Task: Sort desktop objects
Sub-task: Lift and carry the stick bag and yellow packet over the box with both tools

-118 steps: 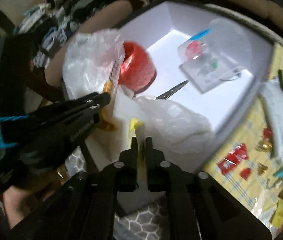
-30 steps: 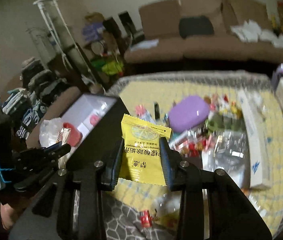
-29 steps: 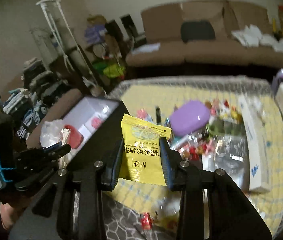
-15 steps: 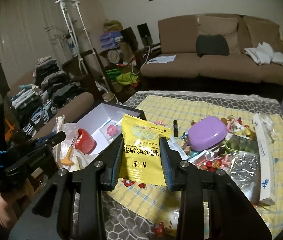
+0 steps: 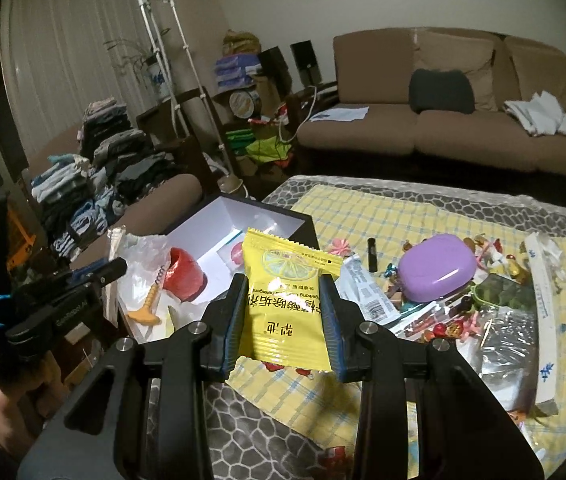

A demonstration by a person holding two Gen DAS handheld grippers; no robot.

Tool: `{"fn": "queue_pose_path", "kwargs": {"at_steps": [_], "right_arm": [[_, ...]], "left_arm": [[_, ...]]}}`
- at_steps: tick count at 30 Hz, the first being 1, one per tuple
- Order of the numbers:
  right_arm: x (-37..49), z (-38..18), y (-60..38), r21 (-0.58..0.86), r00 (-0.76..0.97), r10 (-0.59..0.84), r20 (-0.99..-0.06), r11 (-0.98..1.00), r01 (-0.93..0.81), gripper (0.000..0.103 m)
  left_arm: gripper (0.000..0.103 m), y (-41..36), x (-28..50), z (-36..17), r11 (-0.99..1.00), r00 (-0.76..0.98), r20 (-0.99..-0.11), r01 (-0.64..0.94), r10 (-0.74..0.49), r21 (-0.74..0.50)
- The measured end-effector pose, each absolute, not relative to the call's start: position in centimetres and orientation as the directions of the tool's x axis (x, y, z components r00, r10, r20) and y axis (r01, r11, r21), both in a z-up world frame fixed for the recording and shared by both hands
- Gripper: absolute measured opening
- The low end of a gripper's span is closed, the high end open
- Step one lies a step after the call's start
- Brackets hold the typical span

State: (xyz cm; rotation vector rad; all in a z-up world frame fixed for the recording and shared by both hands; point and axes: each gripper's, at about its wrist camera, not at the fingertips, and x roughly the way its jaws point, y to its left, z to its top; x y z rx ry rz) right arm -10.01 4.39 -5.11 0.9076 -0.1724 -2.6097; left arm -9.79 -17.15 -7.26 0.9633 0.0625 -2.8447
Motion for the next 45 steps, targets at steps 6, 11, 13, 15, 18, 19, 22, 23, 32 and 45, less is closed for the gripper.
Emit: {"fn": "queue_pose_path", "kwargs": {"at_steps": [6, 11, 13, 15, 18, 19, 22, 23, 32, 45], "right_arm": [[-9.9, -5.0, 2.6, 0.224, -0.709, -0.407, -0.577, -0.913, 0.342, 0.033], [-9.7, -5.0, 0.9, 0.205, -0.697, -0.416, -0.584, -0.906, 0.369, 0.033], [-9.6, -4.9, 0.3, 0.205, -0.692, -0.425, -0.584, -0.902, 0.38, 0.033], [-9.5, -4.8, -0.4, 0.203, -0.688, -0.43, -0.584, -0.898, 0.389, 0.033], [-9.4, -4.8, -1.4, 0.193, -0.686, -0.434, -0.584, -0.895, 0.402, 0.033], [-9.4, -4.7, -1.7, 0.19, -0.684, -0.436, -0.585, -0.893, 0.407, 0.033], [-9.3, -4.7, -2.6, 0.186, -0.679, -0.442, -0.585, -0.889, 0.419, 0.033], [-9.3, -4.7, -2.9, 0.186, -0.677, -0.448, -0.584, -0.886, 0.425, 0.033], [-8.5, -4.2, -6.5, 0.191, -0.655, -0.497, -0.57, -0.855, 0.482, 0.033], [-8.2, -4.6, -9.7, 0.218, -0.618, -0.551, -0.561, -0.818, 0.532, 0.033]], "left_arm": [[0.013, -17.9, -9.4, -7.1, -0.987, -0.781, -0.608, 0.161, -0.144, 0.026], [0.013, -19.1, -8.8, -6.9, -0.981, -0.776, -0.607, 0.189, -0.173, 0.039], [0.013, -19.7, -8.6, -7.0, -0.979, -0.773, -0.607, 0.201, -0.184, 0.04], [0.013, -20.2, -8.4, -6.9, -0.975, -0.767, -0.609, 0.216, -0.203, 0.053], [0.013, -20.9, -7.9, -6.8, -0.969, -0.76, -0.608, 0.235, -0.229, 0.072], [0.013, -21.3, -7.7, -6.8, -0.968, -0.759, -0.608, 0.242, -0.235, 0.073], [0.013, -22.4, -7.2, -6.6, -0.962, -0.754, -0.607, 0.262, -0.252, 0.074], [0.013, -22.8, -7.0, -6.6, -0.96, -0.752, -0.607, 0.269, -0.257, 0.073], [0.013, -26.2, -5.3, -6.5, -0.936, -0.728, -0.606, 0.343, -0.321, 0.085], [0.013, -29.7, -4.5, -7.2, -0.887, -0.669, -0.624, 0.452, -0.404, 0.09]]}}
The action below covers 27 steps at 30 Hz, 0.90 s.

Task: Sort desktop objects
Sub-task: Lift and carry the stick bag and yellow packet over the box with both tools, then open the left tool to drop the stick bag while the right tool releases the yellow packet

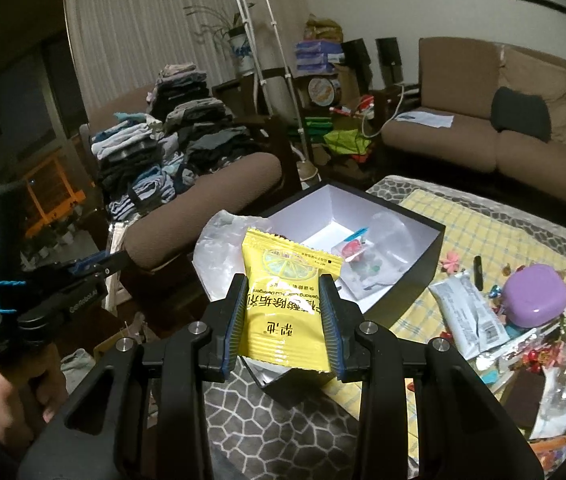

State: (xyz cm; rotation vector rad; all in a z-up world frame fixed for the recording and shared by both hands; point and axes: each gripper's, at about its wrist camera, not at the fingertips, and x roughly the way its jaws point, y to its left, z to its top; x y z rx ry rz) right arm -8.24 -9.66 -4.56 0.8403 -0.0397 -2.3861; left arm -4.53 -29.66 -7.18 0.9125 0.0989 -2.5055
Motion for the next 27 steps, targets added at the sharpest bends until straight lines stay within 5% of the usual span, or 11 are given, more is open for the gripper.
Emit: {"fn": "queue_pose_path", "kwargs": {"at_steps": [13, 22, 27], "right_arm": [[-11.4, -7.6, -9.6, 0.392, -0.527, -0.666, -0.527, -0.742, 0.544, 0.033], [-18.2, -14.7, -13.0, 0.544, -0.315, -0.67, -0.672, -0.735, 0.404, 0.033], [-20.5, -18.3, -15.3, 0.45, -0.237, -0.55, -0.801, -0.814, 0.369, 0.033]], "left_arm": [[0.013, -27.4, -7.2, -8.2, -0.896, -0.688, -0.59, 0.416, -0.422, 0.156], [0.013, -27.8, -13.0, -10.9, -0.924, -0.679, -0.657, 0.375, -0.328, 0.073], [0.013, -28.3, -14.4, -11.7, -0.927, -0.686, -0.646, 0.363, -0.334, 0.094]]}}
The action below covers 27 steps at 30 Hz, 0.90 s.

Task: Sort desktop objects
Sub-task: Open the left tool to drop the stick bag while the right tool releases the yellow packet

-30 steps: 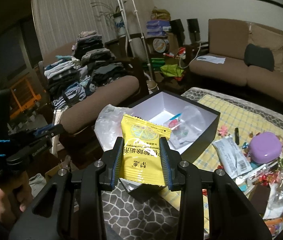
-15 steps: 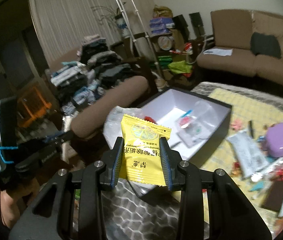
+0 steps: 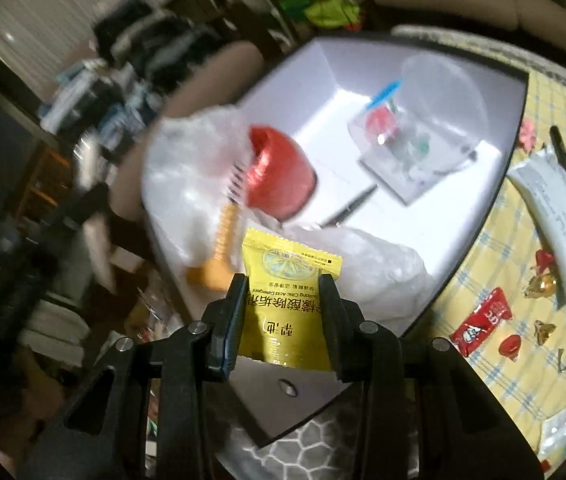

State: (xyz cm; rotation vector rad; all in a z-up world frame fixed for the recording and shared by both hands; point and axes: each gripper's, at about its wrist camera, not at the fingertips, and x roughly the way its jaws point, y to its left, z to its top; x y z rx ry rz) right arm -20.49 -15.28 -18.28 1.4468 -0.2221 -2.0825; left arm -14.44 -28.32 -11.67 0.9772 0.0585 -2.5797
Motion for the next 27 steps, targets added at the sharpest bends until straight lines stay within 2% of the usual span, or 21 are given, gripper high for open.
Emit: {"fn": "queue_pose_path", "kwargs": {"at_steps": [4, 7, 9, 11, 14, 17, 20, 21, 22, 24, 25, 27], "right_arm": [[-21.2, -19.0, -16.7, 0.419, -0.238, -0.523, -0.818, -0.826, 0.378, 0.034], [-21.7, -19.4, -18.8, 0.206, -0.271, -0.342, -0.9, -0.881, 0.425, 0.036], [-22.0, -19.9, -20.0, 0.085, -0.31, -0.237, -0.921, -0.897, 0.434, 0.038], [-21.8, -20.2, -20.5, 0.025, -0.328, -0.196, -0.924, -0.888, 0.458, 0.039], [-21.5, -20.1, -20.0, 0.055, -0.298, -0.238, -0.924, -0.857, 0.513, 0.039], [-21.2, -19.4, -18.6, 0.219, -0.225, -0.385, -0.895, -0.818, 0.532, 0.04], [-20.9, -18.6, -17.2, 0.316, -0.196, -0.464, -0.864, -0.802, 0.507, 0.062], [-20.7, -18.1, -16.6, 0.335, -0.205, -0.482, -0.852, -0.803, 0.494, 0.069], [-20.4, -17.4, -15.9, 0.345, -0.221, -0.496, -0.839, -0.801, 0.488, 0.069], [-19.8, -16.2, -14.8, 0.336, -0.263, -0.505, -0.822, -0.803, 0.492, 0.069], [-19.4, -15.7, -14.3, 0.323, -0.282, -0.5, -0.819, -0.807, 0.494, 0.069], [-18.8, -14.8, -12.9, 0.301, -0.327, -0.493, -0.806, -0.818, 0.491, 0.069]], "left_arm": [[0.013, -29.5, -15.6, -12.9, -0.922, -0.657, -0.674, 0.376, -0.337, 0.094], [0.013, -30.5, -16.2, -13.3, -0.918, -0.642, -0.691, 0.388, -0.332, 0.081], [0.014, -31.0, -16.5, -13.6, -0.919, -0.638, -0.7, 0.388, -0.322, 0.069], [0.014, -31.3, -16.8, -13.8, -0.921, -0.632, -0.71, 0.385, -0.31, 0.06], [0.014, -31.5, -17.4, -14.3, -0.929, -0.626, -0.728, 0.368, -0.279, 0.039], [0.014, -31.1, -18.3, -14.7, -0.954, -0.625, -0.751, 0.298, -0.213, 0.023], [0.022, -29.5, -19.1, -15.2, -0.977, -0.609, -0.771, 0.201, -0.186, 0.076], [0.029, -29.1, -19.3, -15.4, -0.98, -0.6, -0.78, 0.181, -0.179, 0.085], [0.033, -28.7, -19.4, -15.7, -0.984, -0.589, -0.791, 0.158, -0.165, 0.088], [0.05, -27.9, -19.5, -15.8, -0.987, -0.575, -0.804, 0.127, -0.152, 0.095], [0.054, -27.4, -19.5, -15.7, -0.987, -0.574, -0.803, 0.118, -0.157, 0.109], [0.074, -26.7, -19.1, -15.0, -0.983, -0.579, -0.795, 0.119, -0.181, 0.137]]}}
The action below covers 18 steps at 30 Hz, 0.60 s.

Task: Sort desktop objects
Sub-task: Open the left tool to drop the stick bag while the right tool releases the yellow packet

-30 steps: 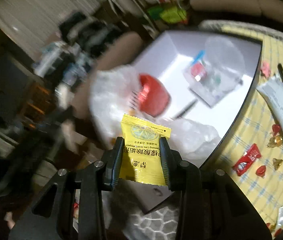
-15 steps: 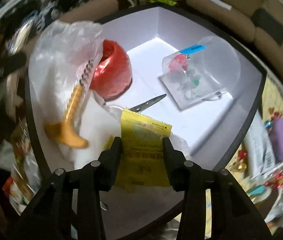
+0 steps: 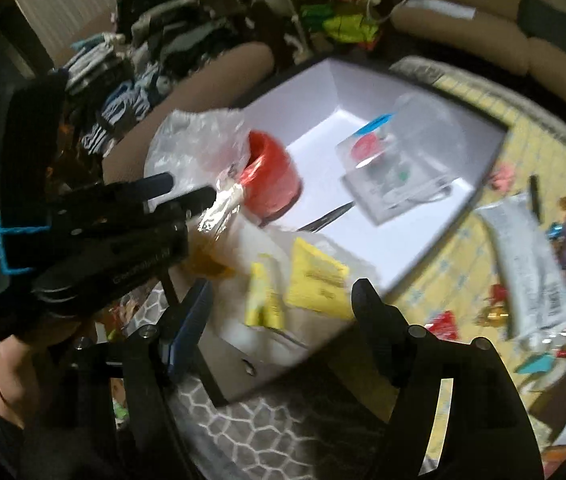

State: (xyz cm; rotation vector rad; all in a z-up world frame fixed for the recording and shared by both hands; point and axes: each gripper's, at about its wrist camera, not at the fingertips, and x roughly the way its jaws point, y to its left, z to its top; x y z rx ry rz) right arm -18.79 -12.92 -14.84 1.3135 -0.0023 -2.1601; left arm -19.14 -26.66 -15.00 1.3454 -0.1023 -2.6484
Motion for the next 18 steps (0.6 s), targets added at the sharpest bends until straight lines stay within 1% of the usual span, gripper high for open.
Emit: {"fn": "queue_pose_path", "kwargs": {"at_steps": [1, 2, 3, 8, 10, 11, 12, 14, 16, 17, 18], "right_arm": [[-18.7, -14.6, -12.3, 0.295, -0.345, -0.49, -0.801, -0.824, 0.484, 0.069], [-18.4, -14.3, -11.5, 0.29, -0.364, -0.484, -0.796, -0.832, 0.473, 0.069], [-18.2, -14.1, -10.6, 0.286, -0.381, -0.477, -0.792, -0.841, 0.458, 0.069], [-17.1, -12.5, -7.2, 0.242, -0.437, -0.433, -0.788, -0.871, 0.428, 0.07], [-16.3, -11.3, -6.6, 0.184, -0.461, -0.414, -0.785, -0.867, 0.463, 0.07], [-15.7, -10.6, -6.3, 0.156, -0.473, -0.413, -0.778, -0.857, 0.491, 0.072], [-14.9, -9.8, -5.8, 0.128, -0.486, -0.407, -0.773, -0.852, 0.508, 0.08], [-13.7, -8.4, -4.6, 0.095, -0.514, -0.388, -0.765, -0.857, 0.507, 0.087], [-12.3, -6.6, -3.1, 0.09, -0.546, -0.389, -0.742, -0.865, 0.494, 0.087], [-11.8, -5.9, -2.4, 0.098, -0.554, -0.397, -0.732, -0.866, 0.491, 0.089], [-11.0, -5.0, -1.7, 0.103, -0.567, -0.405, -0.717, -0.866, 0.489, 0.092]], "left_arm": [[0.079, -26.2, -18.8, -14.5, -0.981, -0.58, -0.791, 0.12, -0.193, 0.151], [0.089, -25.9, -18.5, -14.0, -0.979, -0.581, -0.788, 0.122, -0.204, 0.163], [0.093, -25.2, -18.0, -13.4, -0.976, -0.58, -0.785, 0.122, -0.217, 0.179], [0.103, -22.2, -14.7, -10.8, -0.964, -0.566, -0.781, 0.115, -0.263, 0.241], [0.103, -21.0, -13.1, -10.0, -0.975, -0.552, -0.806, 0.08, -0.216, 0.207], [0.103, -20.4, -12.5, -9.7, -0.981, -0.543, -0.818, 0.063, -0.19, 0.186], [0.103, -19.7, -11.8, -9.2, -0.985, -0.541, -0.825, 0.039, -0.164, 0.171], [0.103, -18.6, -10.8, -8.0, -0.984, -0.562, -0.812, 0.013, -0.156, 0.179], [0.103, -17.7, -9.7, -6.6, -0.98, -0.587, -0.792, 0.01, -0.166, 0.198], [0.103, -17.3, -9.3, -5.9, -0.98, -0.596, -0.785, 0.013, -0.168, 0.2], [0.103, -17.0, -8.8, -5.1, -0.98, -0.612, -0.773, 0.016, -0.168, 0.2]]}}
